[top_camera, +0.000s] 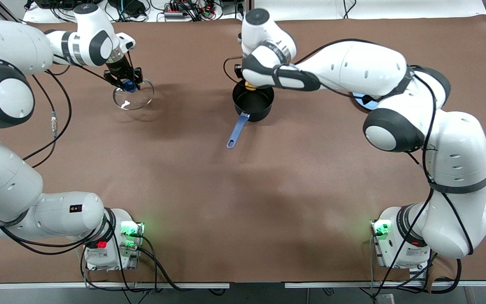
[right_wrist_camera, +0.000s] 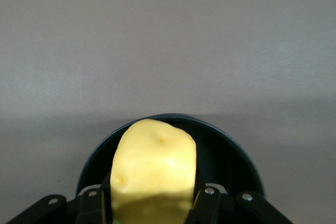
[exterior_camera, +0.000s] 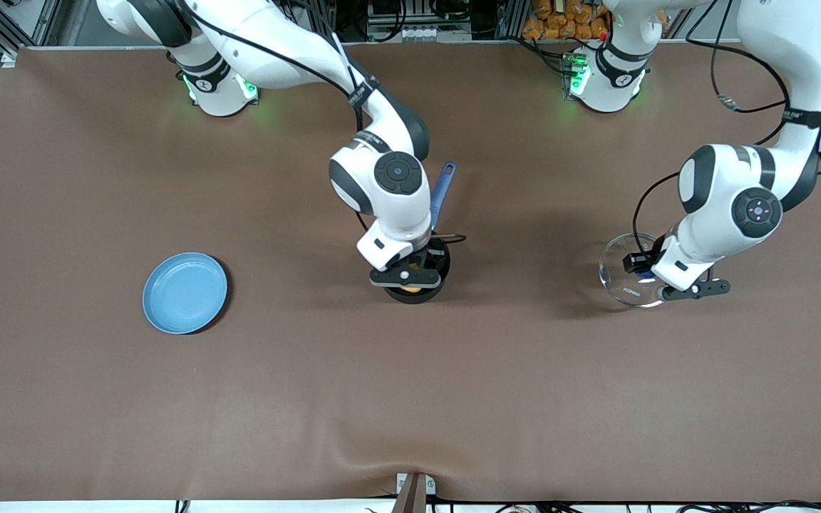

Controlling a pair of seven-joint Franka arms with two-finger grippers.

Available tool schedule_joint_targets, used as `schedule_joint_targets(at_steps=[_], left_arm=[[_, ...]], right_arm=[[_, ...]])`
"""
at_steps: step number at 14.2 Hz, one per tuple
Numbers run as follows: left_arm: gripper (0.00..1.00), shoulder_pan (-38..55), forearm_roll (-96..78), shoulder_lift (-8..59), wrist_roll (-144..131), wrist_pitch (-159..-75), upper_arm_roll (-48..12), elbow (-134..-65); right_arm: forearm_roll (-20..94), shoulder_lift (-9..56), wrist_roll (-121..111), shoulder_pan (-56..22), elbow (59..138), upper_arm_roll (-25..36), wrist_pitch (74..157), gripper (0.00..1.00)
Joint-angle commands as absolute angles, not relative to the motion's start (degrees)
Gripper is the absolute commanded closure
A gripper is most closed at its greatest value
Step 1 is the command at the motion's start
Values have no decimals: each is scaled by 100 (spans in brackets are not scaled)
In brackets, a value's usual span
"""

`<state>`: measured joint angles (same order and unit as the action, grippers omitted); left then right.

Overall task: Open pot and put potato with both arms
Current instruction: 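Set the lid down with the left gripper while the right gripper carries the potato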

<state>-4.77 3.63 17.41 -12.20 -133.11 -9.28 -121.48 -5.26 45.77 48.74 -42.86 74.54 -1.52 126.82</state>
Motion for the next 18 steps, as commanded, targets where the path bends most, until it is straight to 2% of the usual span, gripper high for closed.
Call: schedule_joint_targets(at_steps=[1,8,9,10,11,12,13,14,16,18], left_arm=[[100,-519,246,1793,-1002,-13640,-967,-12295],[100,-519,246,2039,-984,-14115,-1028,-12472],[84,-519,237,2074,-984,-14115,-1028,-12463],[38,-527,237,2100,-984,-14115,-1028,-12463],[0,-527,229,2101,-984,-14115,-1028,-12454],[0,-527,220,2066,-993,-14098,-1028,-12437],[0,-527,220,1996,-1011,-14045,-1020,-12393],[0,-527,220,1830,-1028,-13958,-1028,-12358],[0,-527,220,1356,-1055,-13546,-1020,-12218],[0,-519,220,995,-1055,-12714,-1011,-11658]], right_arm=[[-677,4729,4931,-4386,7628,-105,13051,100],[-642,4720,4948,-4333,8182,-105,13201,100],[-633,4728,4957,-4333,8191,-105,13236,100],[-633,4729,4957,-4333,8200,-114,13236,100],[-624,4729,4957,-4324,8252,-114,13245,100],[-624,4729,4957,-4316,8262,-114,13236,100],[-624,4729,4966,-4315,8262,-114,13236,91],[-624,4729,4966,-4315,8262,-114,13236,70],[-624,4729,4966,-4307,8262,-114,13236,45],[-624,4729,4966,-4298,8253,-114,13228,44]])
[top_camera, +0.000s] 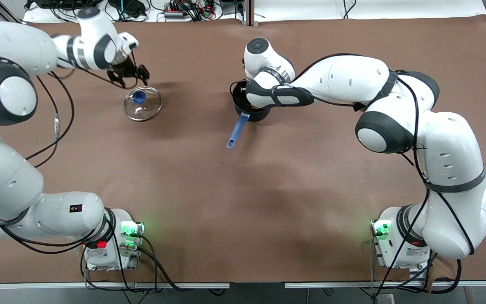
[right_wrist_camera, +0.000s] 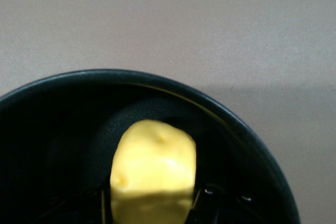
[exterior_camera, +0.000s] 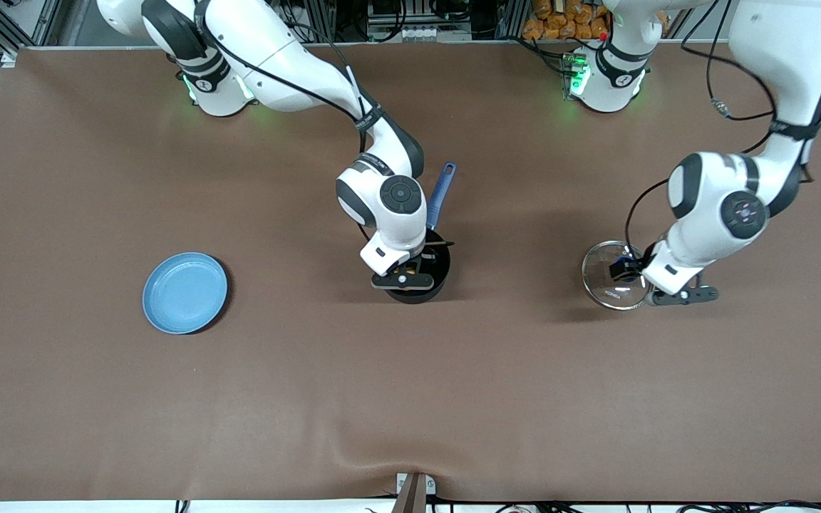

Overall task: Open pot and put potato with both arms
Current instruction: 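Set the lid down with the left gripper while the right gripper carries the potato, then release the lid and raise the left gripper while the right gripper lowers the potato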

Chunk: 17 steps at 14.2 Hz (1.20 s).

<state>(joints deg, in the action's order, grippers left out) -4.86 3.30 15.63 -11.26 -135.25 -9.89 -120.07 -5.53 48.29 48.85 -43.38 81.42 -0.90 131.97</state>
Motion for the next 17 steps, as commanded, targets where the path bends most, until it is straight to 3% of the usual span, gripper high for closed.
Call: schedule_joint_targets(at_steps=[1,3,5,10,17], left_arm=[[0,-519,228,958,-1002,-12109,-1011,-11167],[0,-510,246,1045,-993,-10730,-1011,-9938],[0,-518,246,1063,-993,-10162,-1011,-9223],[0,-466,211,555,-1002,-9502,-1055,-8921],[0,-501,-229,-53,-984,-8693,-1204,-8991]], right_arm=[[-624,4720,4966,-4298,8253,-114,13219,42],[-624,4693,4966,-4289,8253,-114,13219,36],[-624,4693,4966,-4289,8244,-114,13219,25],[-624,4484,4887,-4193,8218,-123,13088,20],[-458,3009,4326,-3614,8086,-430,11218,25]])
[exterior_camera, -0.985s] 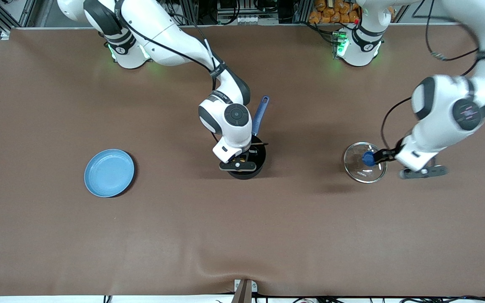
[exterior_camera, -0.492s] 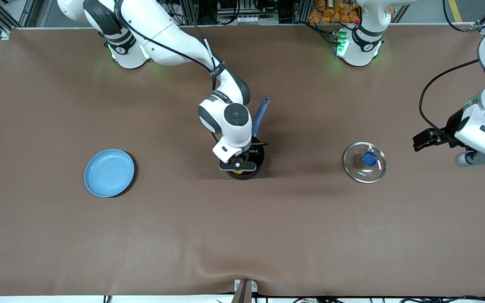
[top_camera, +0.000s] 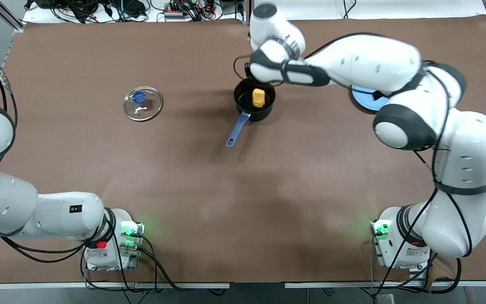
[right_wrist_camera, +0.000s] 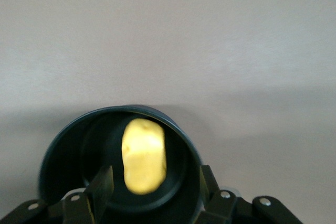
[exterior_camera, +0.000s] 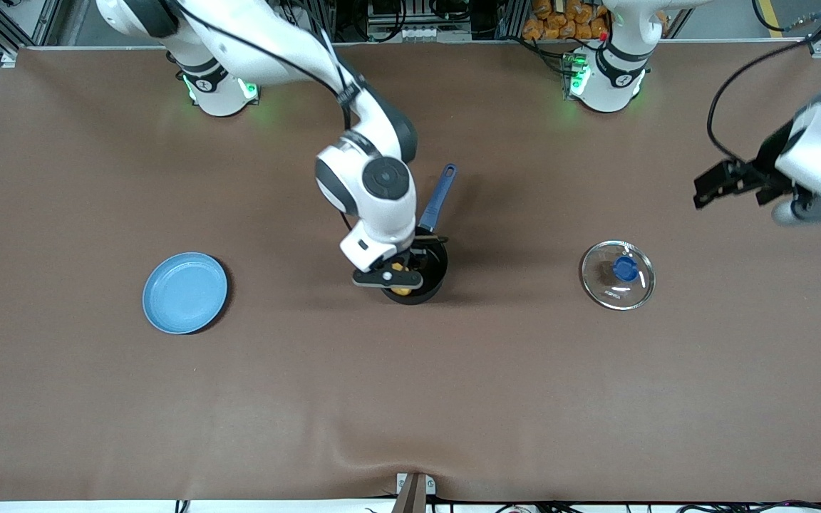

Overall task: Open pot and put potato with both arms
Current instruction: 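Open the right gripper to drop the potato into the saucepan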

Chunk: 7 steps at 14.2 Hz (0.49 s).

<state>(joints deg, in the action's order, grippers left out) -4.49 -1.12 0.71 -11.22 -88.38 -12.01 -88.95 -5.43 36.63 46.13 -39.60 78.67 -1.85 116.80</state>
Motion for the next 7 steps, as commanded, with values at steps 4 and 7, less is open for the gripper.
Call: schedule_joint_targets(at_steps=[4,7], left_arm=[[0,-483,-185,-376,-993,-8718,-1222,-9271],[0,-475,-229,-509,-984,-8789,-1292,-9387]], right_arm=[[447,1778,2431,-2368,8095,-413,9839,24],[405,1127,1838,-1567,8121,-387,9055,20]])
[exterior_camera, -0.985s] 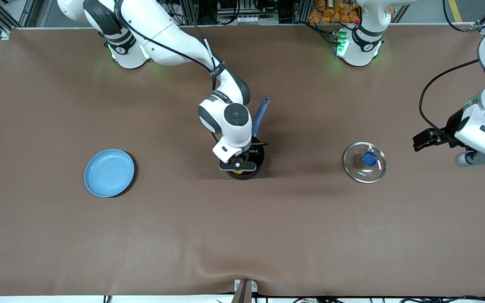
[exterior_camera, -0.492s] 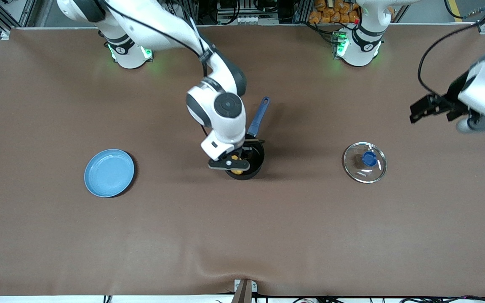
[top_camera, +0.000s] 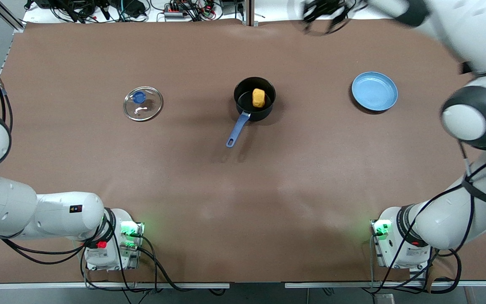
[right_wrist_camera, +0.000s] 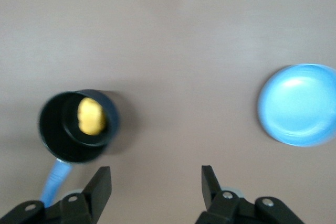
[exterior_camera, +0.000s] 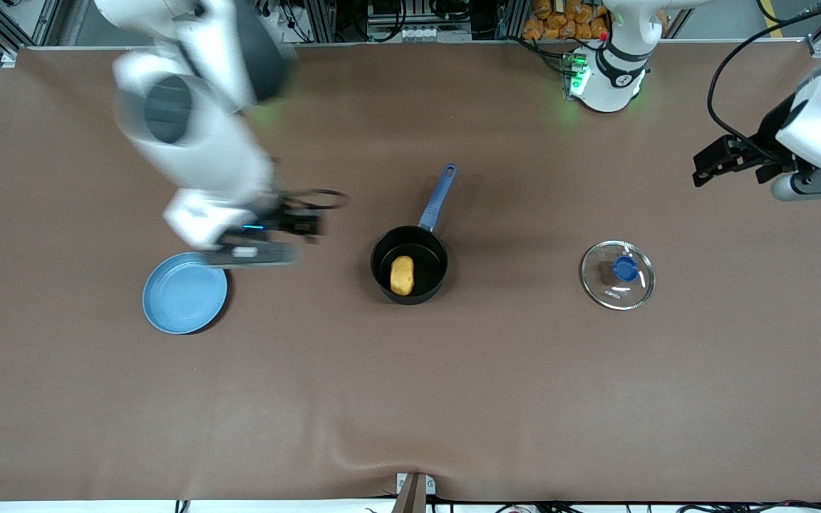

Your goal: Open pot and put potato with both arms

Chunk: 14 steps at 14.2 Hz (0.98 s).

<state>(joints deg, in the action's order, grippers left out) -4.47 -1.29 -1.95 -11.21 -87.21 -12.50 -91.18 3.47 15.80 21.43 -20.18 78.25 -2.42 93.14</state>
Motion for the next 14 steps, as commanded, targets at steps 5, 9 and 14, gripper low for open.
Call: schedule_joint_targets(at_steps=[5,9,14], left_arm=[[0,-510,-229,-554,-993,-8886,-1476,-9553],[0,-483,-220,-755,-993,-9026,-1529,-9781],[0,-518,-229,-1159,-984,-9096,-1529,-10193]], right_arm=[[97,695,-32,-362,8165,-369,8622,2],[-53,642,-448,218,8340,-352,8692,0],[-52,606,-466,581,8851,-352,9562,0]])
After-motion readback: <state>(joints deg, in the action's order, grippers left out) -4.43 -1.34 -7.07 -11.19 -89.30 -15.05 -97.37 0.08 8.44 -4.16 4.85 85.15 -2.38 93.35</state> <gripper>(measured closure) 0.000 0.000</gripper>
